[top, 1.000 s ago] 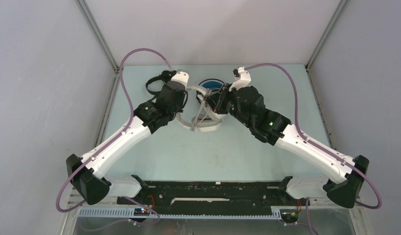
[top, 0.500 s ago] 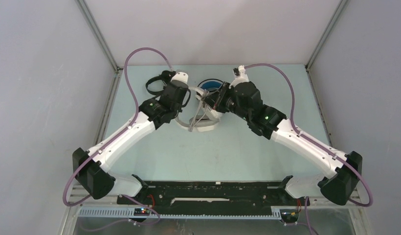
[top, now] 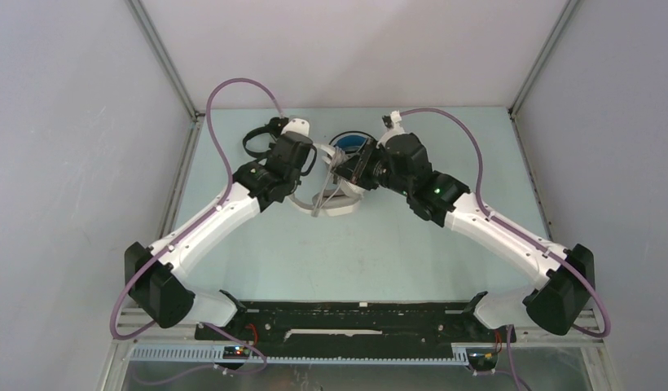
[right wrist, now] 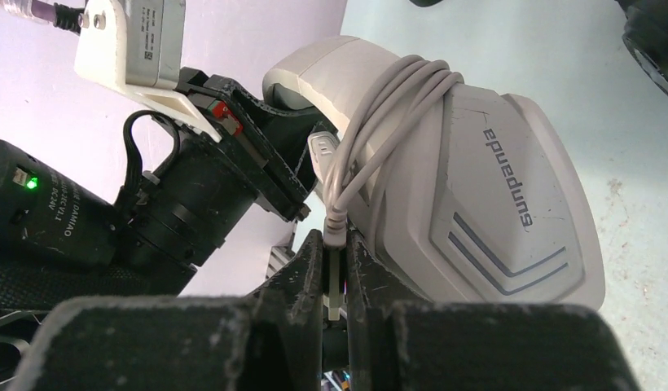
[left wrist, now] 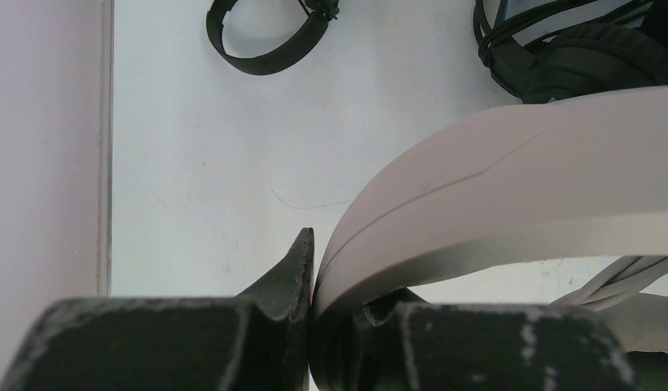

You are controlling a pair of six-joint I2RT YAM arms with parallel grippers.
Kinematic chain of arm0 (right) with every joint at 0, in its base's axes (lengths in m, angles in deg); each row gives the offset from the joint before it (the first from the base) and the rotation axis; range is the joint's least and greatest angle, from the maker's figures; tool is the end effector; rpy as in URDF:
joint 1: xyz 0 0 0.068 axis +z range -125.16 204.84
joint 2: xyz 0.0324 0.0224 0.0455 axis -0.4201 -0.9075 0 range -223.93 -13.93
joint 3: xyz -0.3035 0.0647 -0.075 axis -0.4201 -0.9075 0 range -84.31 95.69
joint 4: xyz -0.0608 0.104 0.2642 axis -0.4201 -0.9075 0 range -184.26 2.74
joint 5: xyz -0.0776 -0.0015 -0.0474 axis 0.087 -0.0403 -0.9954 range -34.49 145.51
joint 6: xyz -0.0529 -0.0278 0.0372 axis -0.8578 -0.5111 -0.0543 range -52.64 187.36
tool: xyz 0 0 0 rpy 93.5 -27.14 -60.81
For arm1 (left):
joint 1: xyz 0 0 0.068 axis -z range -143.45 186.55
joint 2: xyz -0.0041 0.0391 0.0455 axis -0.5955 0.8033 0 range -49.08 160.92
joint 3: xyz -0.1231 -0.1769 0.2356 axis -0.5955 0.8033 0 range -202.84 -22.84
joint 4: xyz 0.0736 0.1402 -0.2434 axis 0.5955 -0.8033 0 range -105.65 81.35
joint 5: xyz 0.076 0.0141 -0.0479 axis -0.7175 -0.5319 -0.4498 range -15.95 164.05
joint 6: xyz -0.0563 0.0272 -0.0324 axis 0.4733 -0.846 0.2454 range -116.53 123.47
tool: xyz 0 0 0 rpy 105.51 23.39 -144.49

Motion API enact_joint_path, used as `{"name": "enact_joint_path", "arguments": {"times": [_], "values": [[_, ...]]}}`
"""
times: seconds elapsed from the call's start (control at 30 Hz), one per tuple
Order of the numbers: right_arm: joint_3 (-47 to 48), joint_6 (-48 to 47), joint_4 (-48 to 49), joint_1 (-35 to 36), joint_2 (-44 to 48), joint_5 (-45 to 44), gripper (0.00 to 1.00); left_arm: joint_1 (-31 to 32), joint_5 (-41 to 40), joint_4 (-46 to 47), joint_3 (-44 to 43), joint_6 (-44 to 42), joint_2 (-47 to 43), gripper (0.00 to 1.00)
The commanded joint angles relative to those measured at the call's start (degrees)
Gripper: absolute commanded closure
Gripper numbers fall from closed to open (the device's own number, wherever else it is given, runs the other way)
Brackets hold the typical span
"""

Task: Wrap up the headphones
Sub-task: Wrap the headphones cable around the headphones.

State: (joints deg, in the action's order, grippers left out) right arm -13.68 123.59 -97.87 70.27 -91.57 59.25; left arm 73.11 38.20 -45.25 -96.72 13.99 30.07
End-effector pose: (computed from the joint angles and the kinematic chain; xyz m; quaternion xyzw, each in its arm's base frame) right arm 0.2496 0.2588 0.4041 0.0567 0.8049 0.4742 0.3523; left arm 0.2860 -0.1703 0.3736 0.0735 0.8747 0.1027 0.4679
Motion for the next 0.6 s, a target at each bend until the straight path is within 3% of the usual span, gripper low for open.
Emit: {"name": "enact_joint_path", "arguments": {"times": [0.0,0.1,0.27,0.57], "values": [[0.74,1.2,2.45,0.92,0.23,7.92,0.88,-1.82,-4.25,10.1,-2.61,4.36,-1.29,1.0],[0.69,0.21,2.11,0.75,0.62,6.07,0.88,-1.75,-3.34,13.32,-0.65,3.81,-3.3,1.0],[0.74,-0.78,1.51,0.42,0.52,5.61,0.77,-1.76,-2.1,14.68,0.2,3.71,-5.4,1.0],[0.74,-4.13,1.21,0.59,4.62,4.83,0.78,-1.75,-1.44,19.05,3.36,1.35,-8.31,1.0]]}}
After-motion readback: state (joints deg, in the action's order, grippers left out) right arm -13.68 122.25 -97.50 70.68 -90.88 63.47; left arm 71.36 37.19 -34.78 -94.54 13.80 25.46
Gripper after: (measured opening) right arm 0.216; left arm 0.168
